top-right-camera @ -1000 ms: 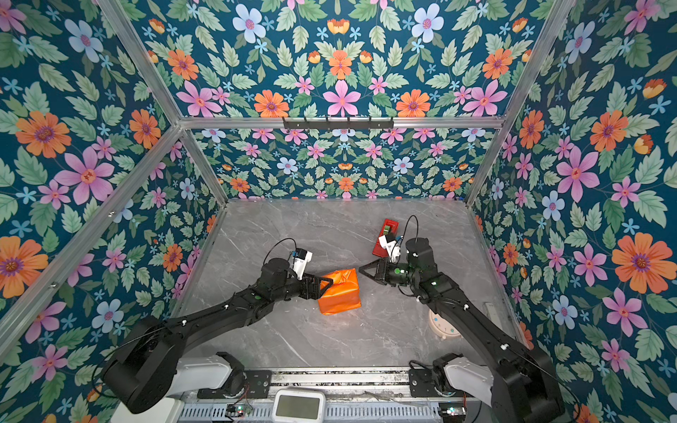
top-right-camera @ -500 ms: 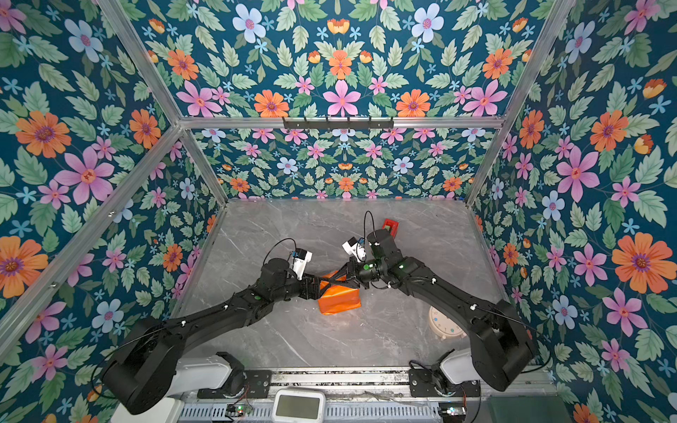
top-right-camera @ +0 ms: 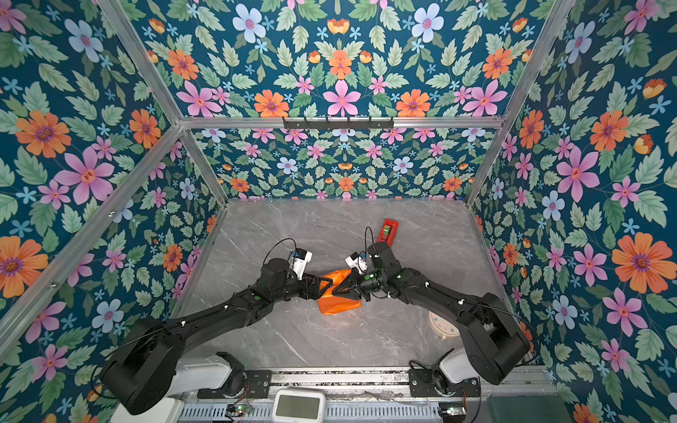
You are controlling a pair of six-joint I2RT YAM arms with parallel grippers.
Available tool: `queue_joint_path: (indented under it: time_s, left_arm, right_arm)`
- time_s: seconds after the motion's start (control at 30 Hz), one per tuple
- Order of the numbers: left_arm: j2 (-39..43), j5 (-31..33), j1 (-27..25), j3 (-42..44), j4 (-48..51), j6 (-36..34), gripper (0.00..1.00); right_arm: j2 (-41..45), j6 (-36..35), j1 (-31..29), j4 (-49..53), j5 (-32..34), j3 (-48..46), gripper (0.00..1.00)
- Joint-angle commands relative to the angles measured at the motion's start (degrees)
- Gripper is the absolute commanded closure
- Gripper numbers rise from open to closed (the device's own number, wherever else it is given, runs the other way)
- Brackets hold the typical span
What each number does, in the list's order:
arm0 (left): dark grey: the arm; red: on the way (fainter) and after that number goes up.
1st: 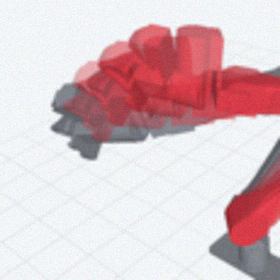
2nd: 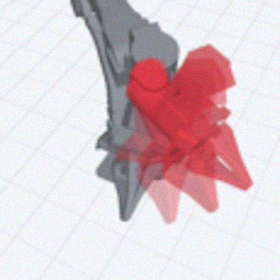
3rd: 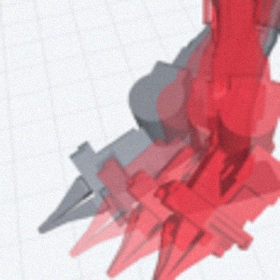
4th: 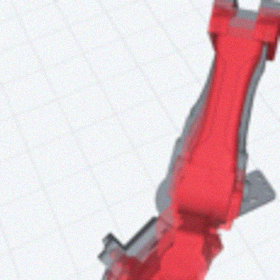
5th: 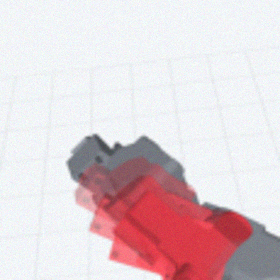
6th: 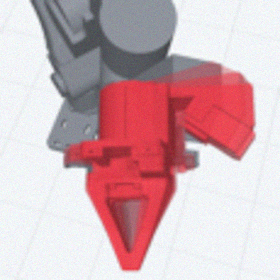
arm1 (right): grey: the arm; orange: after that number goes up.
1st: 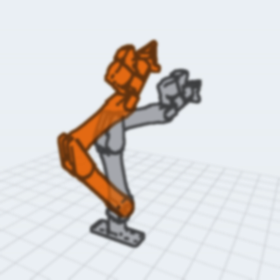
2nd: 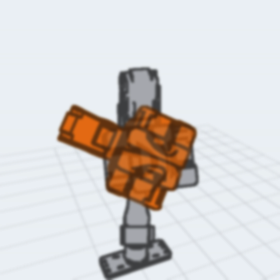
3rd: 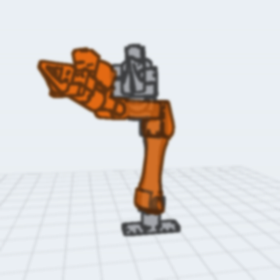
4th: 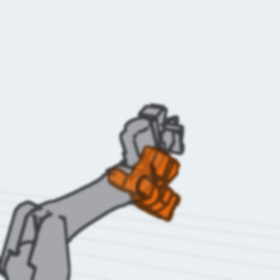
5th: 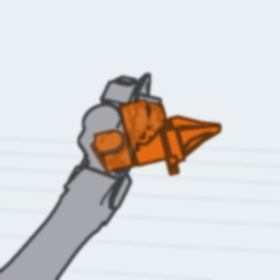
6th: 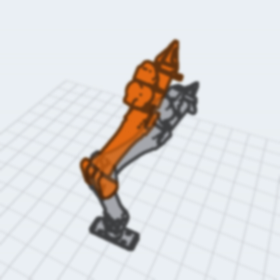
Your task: Wrap the gift box in paper
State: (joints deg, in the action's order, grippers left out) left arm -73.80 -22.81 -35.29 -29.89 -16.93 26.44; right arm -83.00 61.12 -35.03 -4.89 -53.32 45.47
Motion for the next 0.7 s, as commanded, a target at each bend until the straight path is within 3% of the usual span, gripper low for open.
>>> queue_joint_path:
  time_s: [0.0,0.67]
  left_arm:
    - [-0.6,1.7,0.0,0.5,10.7,-3.3,0.07]
    - [0.8,1.4,-0.4,0.6,9.7,-3.3,0.06]
  right_arm:
    - [0.0,1.5,0.2,-1.4,0.2,-1.2,1.0]
    - [-1.5,5.3,1.5,-2.2,3.1,-3.2,1.0]
